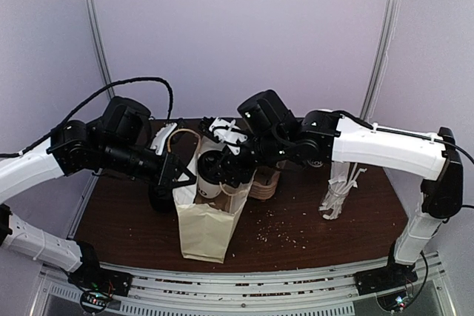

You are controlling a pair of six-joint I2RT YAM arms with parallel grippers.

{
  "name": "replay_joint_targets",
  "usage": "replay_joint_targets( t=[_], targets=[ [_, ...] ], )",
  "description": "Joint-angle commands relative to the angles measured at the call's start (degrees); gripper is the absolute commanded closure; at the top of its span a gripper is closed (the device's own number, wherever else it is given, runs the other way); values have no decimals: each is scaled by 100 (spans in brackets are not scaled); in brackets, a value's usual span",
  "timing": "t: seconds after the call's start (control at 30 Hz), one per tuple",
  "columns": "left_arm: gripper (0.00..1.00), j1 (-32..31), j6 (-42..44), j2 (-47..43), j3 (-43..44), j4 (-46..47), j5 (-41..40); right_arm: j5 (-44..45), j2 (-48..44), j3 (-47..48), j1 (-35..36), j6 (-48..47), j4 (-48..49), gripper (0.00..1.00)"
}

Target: Pack the takeout coffee

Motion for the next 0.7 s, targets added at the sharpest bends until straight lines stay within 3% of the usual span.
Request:
replay_joint_targets(
  t=[0.0, 0.23, 0.67],
  targets=[
    [100, -6, 91, -118, -137, 462, -20, -271, 123, -137, -8, 87, 192, 51],
    [100, -6, 122, -146, -198, 276, -302, -313, 241, 21, -12, -105, -346, 52],
    [100, -6, 265, -147, -305, 239, -352, 592, 700, 427, 134, -194, -885, 52]
  ],
)
